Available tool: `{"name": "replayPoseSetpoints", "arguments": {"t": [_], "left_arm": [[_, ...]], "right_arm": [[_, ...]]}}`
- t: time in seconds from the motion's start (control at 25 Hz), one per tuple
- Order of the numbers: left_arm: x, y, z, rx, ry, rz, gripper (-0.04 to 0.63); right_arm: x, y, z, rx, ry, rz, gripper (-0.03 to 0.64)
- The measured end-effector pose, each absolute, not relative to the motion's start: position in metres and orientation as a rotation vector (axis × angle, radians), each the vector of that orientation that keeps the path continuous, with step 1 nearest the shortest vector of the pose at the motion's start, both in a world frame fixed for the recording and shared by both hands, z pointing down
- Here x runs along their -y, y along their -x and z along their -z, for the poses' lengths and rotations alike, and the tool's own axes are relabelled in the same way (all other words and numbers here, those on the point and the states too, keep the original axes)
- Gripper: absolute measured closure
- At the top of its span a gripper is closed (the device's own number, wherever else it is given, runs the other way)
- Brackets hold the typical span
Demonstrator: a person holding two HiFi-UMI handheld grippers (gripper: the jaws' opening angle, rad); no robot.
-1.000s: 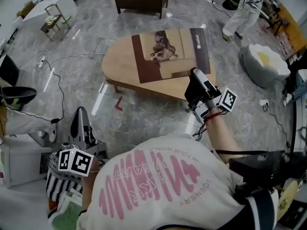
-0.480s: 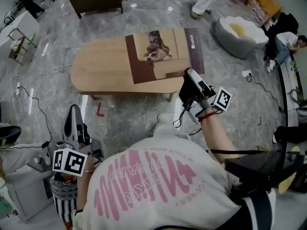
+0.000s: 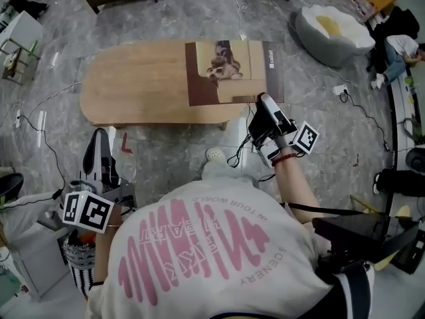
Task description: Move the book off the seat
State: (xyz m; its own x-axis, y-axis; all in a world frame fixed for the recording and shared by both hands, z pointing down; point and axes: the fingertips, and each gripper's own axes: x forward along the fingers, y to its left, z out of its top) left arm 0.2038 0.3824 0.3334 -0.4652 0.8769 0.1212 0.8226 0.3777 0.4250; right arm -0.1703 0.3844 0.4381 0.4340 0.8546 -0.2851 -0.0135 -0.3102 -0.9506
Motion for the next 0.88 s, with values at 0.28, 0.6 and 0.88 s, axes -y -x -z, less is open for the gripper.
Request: {"name": "replayPoseSetpoints", "arguments": {"t": [0.28, 0.6, 0.88], "left_arm": [[-0.406, -0.159, -0.354, -2.452, -1.528, -0.772, 0.588], [-0.425, -0.12, -0.392, -2.483, -1.543, -0.763, 0.588], [-0.446, -0.108, -0.445, -2.439, -1.693, -0.921, 0.588]], "right_arm": [[-0.398, 0.204, -0.495, 0.748, 1.588, -0.949, 0.456], [-0.412, 0.223, -0.559, 0.729, 1.515, -0.852, 0.457], [-0.444, 0.229, -0.599, 0.702, 1.473, -0.744, 0.457]]}}
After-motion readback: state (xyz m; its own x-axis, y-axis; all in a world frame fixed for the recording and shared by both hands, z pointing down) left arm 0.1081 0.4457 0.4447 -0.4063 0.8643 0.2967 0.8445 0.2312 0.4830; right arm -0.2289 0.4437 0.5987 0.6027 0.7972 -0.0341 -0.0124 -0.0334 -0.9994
